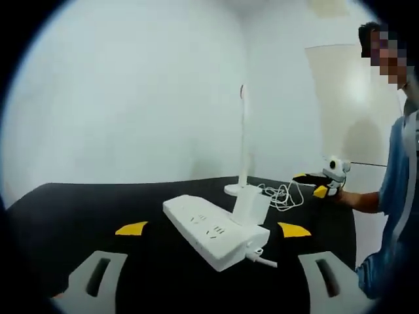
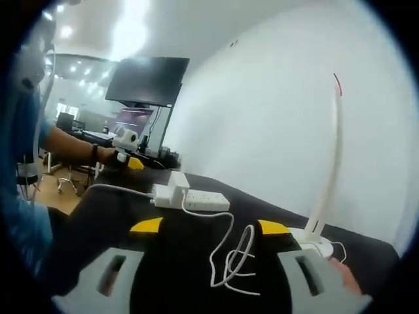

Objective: Insert the desk lamp plug into the socket, turn on the power strip switch, turn on the lamp switch, then turn off the lamp switch, turn off the power strip switch, and remove the plug from the socket.

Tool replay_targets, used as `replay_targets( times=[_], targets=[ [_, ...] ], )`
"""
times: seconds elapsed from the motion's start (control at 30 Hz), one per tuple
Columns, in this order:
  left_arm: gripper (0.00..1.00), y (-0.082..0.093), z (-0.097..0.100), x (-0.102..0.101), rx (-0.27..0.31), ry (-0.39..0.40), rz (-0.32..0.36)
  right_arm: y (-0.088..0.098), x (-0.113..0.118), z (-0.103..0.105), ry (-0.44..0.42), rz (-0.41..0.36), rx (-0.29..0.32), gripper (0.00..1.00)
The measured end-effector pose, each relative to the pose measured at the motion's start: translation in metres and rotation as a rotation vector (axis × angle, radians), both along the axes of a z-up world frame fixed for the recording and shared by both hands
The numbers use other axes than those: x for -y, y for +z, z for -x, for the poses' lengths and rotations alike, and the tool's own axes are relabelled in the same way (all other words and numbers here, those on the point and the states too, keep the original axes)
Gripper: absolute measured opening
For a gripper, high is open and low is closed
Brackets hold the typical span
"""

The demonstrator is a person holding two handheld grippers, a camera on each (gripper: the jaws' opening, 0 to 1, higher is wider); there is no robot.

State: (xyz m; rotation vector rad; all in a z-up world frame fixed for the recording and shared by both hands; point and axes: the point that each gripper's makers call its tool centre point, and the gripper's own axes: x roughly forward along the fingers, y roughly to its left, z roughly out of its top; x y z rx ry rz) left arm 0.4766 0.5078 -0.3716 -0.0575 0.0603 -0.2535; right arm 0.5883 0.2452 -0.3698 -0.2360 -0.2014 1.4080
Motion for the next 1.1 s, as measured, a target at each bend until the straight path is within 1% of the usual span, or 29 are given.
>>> replay_targets(
  times=[0.07, 0.13, 0.23, 0.27, 0.33, 0.43, 0.47, 0.5, 0.53, 0.6, 0.7, 0.8, 0.93, 1.1],
  targets=[
    [0.76, -0.003, -0.002, -0.003, -0.011, 0.018, 0.002, -0.001, -0.001, 0.003, 0.009, 0.007, 0.013, 0.55],
    [0.77, -0.004, -0.005, -0.002, -0.016, 0.009, 0.012, -0.001, -0.001, 0.004, 0.013, 0.011, 0.017, 0.55],
    [0.78, -0.009, -0.011, 0.01, -0.025, -0.006, -0.024, 0.001, 0.0, 0.006, 0.019, 0.002, 0.016, 0.55],
    [0.78, -0.012, -0.015, 0.006, -0.036, -0.008, -0.027, 0.002, 0.0, 0.007, 0.021, -0.001, 0.02, 0.55],
    [0.78, -0.016, -0.019, 0.008, -0.055, -0.017, -0.025, 0.003, 0.0, 0.009, 0.029, -0.004, 0.026, 0.55],
    [0.74, -0.022, -0.024, 0.007, -0.072, -0.023, -0.003, 0.004, -0.002, 0.017, 0.05, -0.001, 0.051, 0.55],
    [0.72, -0.023, -0.026, 0.007, -0.075, -0.025, 0.005, 0.003, -0.003, 0.019, 0.058, 0.003, 0.066, 0.54],
    [0.69, -0.025, -0.027, 0.006, -0.077, -0.023, 0.013, 0.001, -0.003, 0.019, 0.051, 0.022, 0.101, 0.53],
    [0.68, -0.027, -0.028, 0.007, -0.086, -0.018, 0.013, -0.002, -0.004, 0.02, 0.05, 0.038, 0.113, 0.53],
    [0.63, -0.028, -0.027, 0.008, -0.093, -0.02, 0.006, -0.003, -0.005, 0.023, 0.065, 0.044, 0.107, 0.53],
    [0.57, -0.028, -0.028, 0.007, -0.093, -0.021, 0.008, -0.003, -0.005, 0.023, 0.067, 0.044, 0.106, 0.53],
    [0.57, -0.033, -0.028, 0.008, -0.106, -0.022, 0.006, -0.001, -0.004, 0.023, 0.068, 0.036, 0.099, 0.52],
    [0.55, -0.042, -0.028, 0.01, -0.138, -0.034, -0.017, -0.002, -0.004, 0.024, 0.073, 0.039, 0.096, 0.51],
    [0.48, -0.043, -0.028, 0.009, -0.144, -0.054, -0.01, -0.005, -0.004, 0.023, 0.077, 0.054, 0.101, 0.5]
  ],
)
